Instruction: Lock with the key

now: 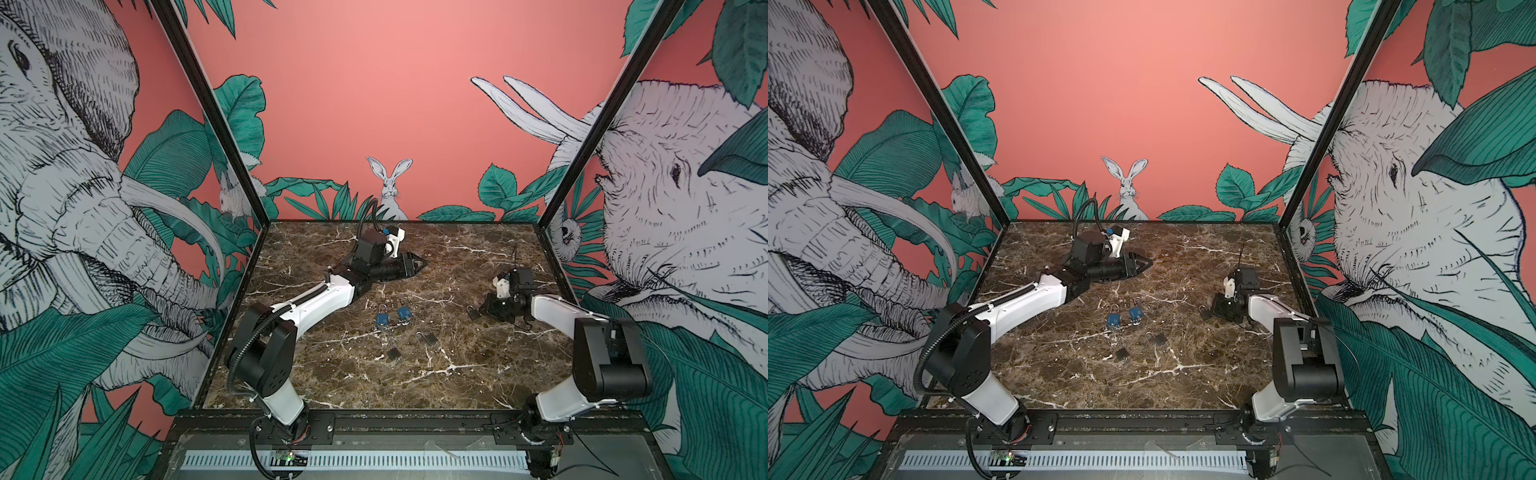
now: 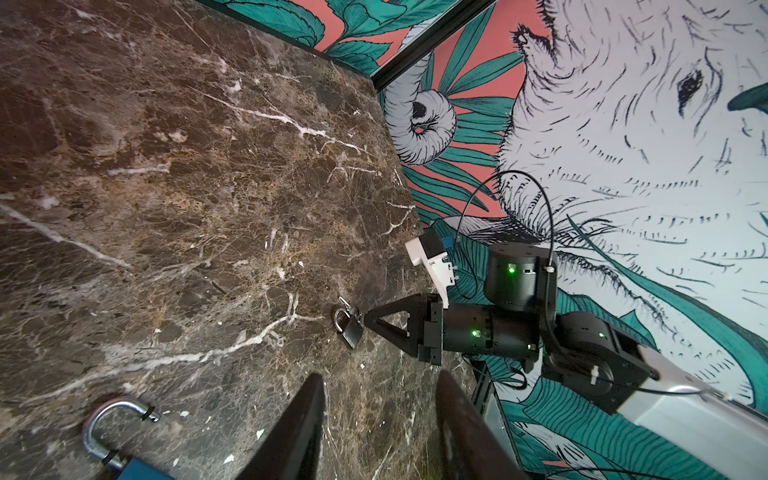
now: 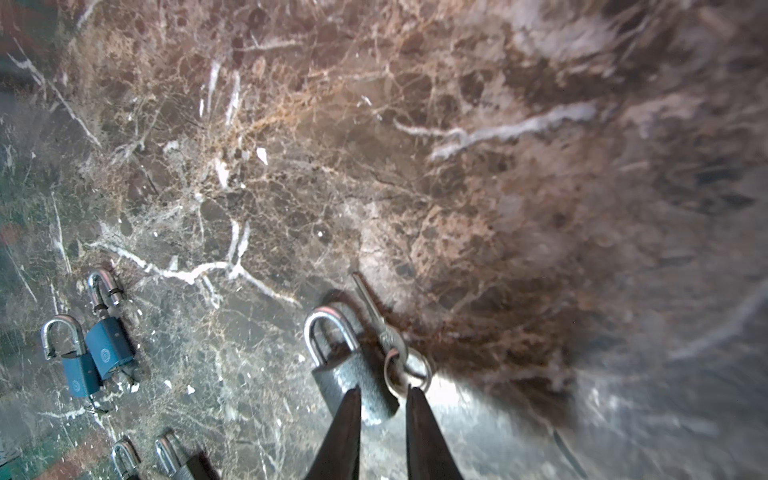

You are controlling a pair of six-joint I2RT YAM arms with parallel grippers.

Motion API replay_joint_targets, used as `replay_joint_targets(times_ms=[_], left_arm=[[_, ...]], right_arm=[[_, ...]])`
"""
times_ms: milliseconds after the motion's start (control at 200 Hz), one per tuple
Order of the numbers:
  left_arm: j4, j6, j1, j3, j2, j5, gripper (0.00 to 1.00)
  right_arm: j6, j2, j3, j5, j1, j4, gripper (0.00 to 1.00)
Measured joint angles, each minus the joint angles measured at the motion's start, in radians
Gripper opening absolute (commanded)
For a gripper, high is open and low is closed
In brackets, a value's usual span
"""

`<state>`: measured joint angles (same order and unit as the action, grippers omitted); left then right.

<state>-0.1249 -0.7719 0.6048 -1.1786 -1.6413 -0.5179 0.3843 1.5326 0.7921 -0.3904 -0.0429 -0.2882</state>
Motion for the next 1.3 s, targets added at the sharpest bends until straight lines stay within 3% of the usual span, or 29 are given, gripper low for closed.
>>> replay_joint_targets(times_ms=[275, 760, 910, 1055, 1300], left_arm=[[0.007, 0.01, -0.006, 0.057, 0.061, 0.046, 0.45], [0.144, 0.013, -0.064, 0.238, 0.26, 0.251, 0.46], [0.2, 0.014, -0.064, 0.303, 0.382, 0.311, 0.47], [0.24, 0.011, -0.064, 0.384, 0.496, 0.357, 0.5], [0.3, 0.005, -0.064, 0.464, 0.59, 0.402, 0.51]], right_arm=[[-0.023, -0.163, 0.043, 0.101, -0.085, -0.128, 0.21], [0.032, -0.406, 0.043, 0.32, -0.456, -0.284, 0.22], [0.062, -0.387, 0.029, 0.378, -0.612, -0.287, 0.26], [0.08, -0.277, 0.031, 0.428, -0.741, -0.282, 0.33], [0.074, -0.099, 0.063, 0.459, -0.814, -0.265, 0.4]])
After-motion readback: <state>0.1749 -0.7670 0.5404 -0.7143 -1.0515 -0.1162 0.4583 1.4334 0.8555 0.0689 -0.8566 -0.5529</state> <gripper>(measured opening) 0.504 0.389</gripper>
